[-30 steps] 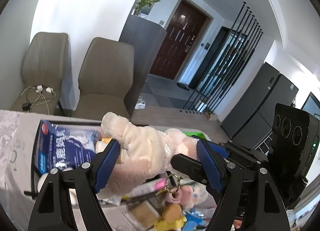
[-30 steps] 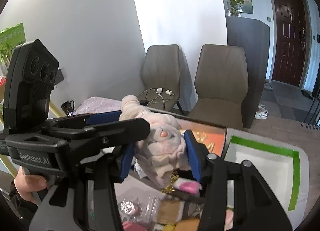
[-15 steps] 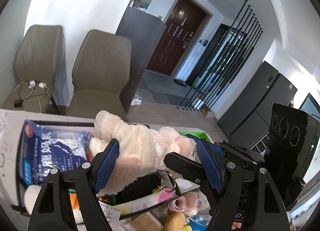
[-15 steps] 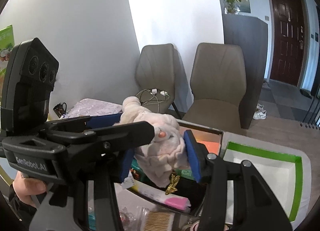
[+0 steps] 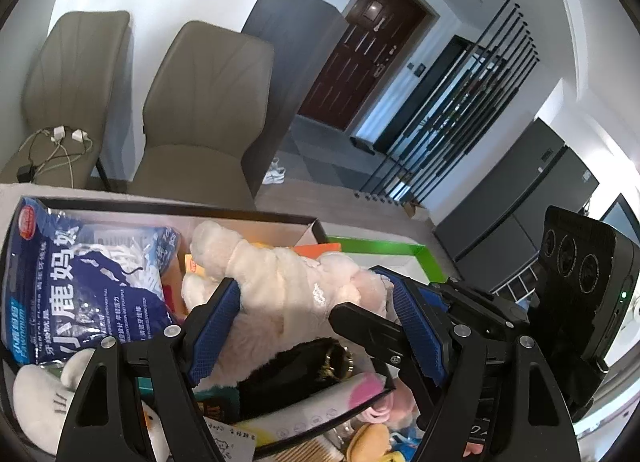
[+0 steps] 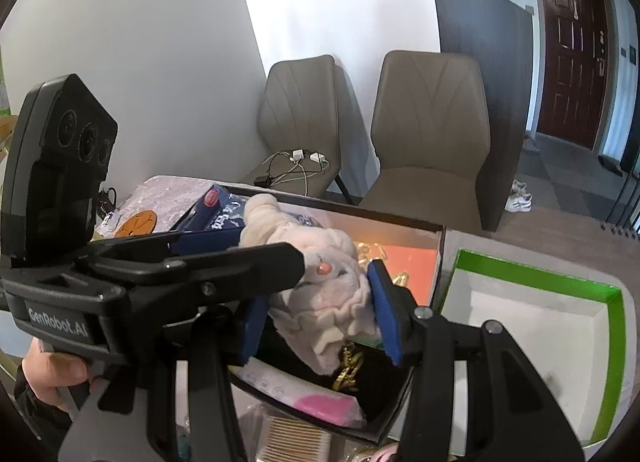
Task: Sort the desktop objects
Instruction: 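Lower the beige plush bear into the black box and open both tools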
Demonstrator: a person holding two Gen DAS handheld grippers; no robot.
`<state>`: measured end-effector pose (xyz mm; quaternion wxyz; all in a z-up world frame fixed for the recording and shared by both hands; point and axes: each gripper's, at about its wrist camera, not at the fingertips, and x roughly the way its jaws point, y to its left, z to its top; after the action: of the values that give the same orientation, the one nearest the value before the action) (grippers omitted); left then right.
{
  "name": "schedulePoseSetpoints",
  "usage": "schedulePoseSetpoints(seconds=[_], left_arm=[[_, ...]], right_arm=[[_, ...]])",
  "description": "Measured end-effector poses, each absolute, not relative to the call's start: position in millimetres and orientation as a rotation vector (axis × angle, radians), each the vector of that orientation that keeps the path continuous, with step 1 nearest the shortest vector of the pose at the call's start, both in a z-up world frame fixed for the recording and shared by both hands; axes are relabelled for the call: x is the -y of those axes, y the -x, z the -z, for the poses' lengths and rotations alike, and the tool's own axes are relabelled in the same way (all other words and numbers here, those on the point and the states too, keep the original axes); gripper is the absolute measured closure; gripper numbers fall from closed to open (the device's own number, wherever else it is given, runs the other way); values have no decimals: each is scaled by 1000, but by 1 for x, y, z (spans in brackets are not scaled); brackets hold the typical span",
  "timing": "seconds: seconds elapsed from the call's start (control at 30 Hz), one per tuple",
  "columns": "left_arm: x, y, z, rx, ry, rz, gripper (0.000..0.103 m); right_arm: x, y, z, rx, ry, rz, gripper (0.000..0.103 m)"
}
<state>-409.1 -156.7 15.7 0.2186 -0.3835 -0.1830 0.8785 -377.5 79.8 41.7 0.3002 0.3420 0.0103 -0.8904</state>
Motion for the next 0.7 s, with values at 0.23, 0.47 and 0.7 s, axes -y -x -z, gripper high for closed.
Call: schedulePoseSetpoints(seconds=[0.23, 0.47, 0.7], left_arm=[[154, 414, -6, 497, 1107, -2430, 24], [150, 420, 7, 498, 1156, -2417, 24], [153, 424, 17, 506, 1206, -2413, 24]], right_arm=[[-80, 382, -25, -18, -946, 2368, 54], [-81, 392, -10, 1, -979, 2369, 55], [-80, 397, 3, -8, -1005, 2368, 54]])
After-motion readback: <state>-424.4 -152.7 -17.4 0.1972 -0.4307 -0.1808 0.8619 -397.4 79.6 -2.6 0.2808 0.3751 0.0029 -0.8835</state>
